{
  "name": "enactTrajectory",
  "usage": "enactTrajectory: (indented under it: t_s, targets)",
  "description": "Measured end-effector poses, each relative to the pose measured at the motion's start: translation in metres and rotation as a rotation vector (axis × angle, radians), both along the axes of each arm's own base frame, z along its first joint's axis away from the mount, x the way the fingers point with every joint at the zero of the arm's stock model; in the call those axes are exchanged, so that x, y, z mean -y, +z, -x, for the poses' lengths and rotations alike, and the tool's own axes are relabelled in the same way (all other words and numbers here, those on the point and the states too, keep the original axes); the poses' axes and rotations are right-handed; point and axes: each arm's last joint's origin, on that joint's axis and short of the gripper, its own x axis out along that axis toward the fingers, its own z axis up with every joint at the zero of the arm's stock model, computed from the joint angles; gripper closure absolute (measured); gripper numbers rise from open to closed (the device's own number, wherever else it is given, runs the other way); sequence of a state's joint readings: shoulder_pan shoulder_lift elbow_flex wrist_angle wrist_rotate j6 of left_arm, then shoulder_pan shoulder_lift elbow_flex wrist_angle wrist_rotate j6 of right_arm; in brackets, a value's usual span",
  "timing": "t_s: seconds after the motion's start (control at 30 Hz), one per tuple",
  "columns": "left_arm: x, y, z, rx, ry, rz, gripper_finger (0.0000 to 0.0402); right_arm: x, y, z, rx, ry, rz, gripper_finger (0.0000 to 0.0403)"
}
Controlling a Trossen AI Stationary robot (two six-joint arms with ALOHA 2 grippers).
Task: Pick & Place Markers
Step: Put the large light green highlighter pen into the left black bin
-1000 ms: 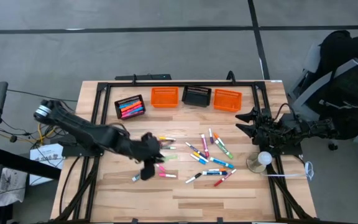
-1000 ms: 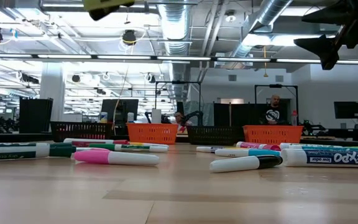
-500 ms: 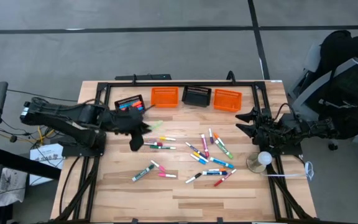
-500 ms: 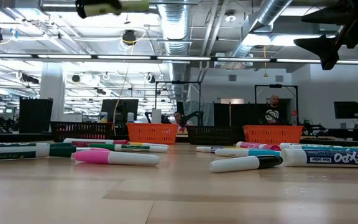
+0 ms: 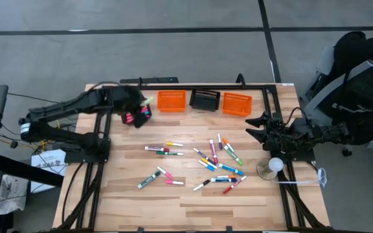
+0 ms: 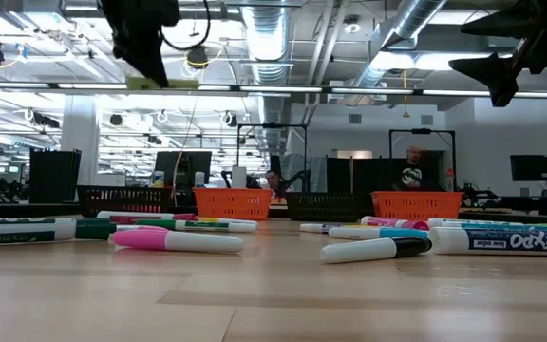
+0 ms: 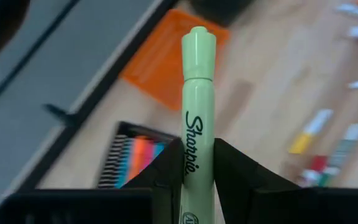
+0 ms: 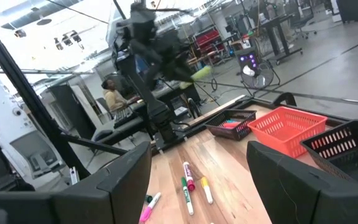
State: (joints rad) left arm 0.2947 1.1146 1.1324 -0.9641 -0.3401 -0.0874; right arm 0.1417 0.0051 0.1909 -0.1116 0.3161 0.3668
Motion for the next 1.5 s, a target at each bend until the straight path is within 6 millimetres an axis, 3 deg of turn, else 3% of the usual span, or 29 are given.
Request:
enactTrajectory:
  t_s: [0.27, 0.53, 0.7, 1.07, 1.5]
  targets:
    - [-0.059, -0.006, 0.021, -0.052, 0.037, 0.044, 0.0332, 0.0, 0.0, 0.0, 0.0, 0.0, 0.0, 0.0148]
    - [-0.093, -0.025, 0.029, -0.051, 0.076, 0.103, 0.0332, 0.0, 0.0, 0.0, 0.0, 0.0, 0.0, 0.0148]
    - [-0.093, -0.061, 0.028, -0.071, 0.038, 0.143, 0.0332, 0.0, 0.0, 0.0, 0.0, 0.0, 0.0, 0.0148]
    - [-0.085, -0.133, 0.045, -0.149, 0.05, 0.21, 0.0331, 0.0, 0.0, 0.0, 0.0, 0.0, 0.0, 0.0148]
    - [-0.08, -0.155, 0.05, -0.161, 0.012, 0.186, 0.0331, 0.0, 0.0, 0.0, 0.0, 0.0, 0.0, 0.0148]
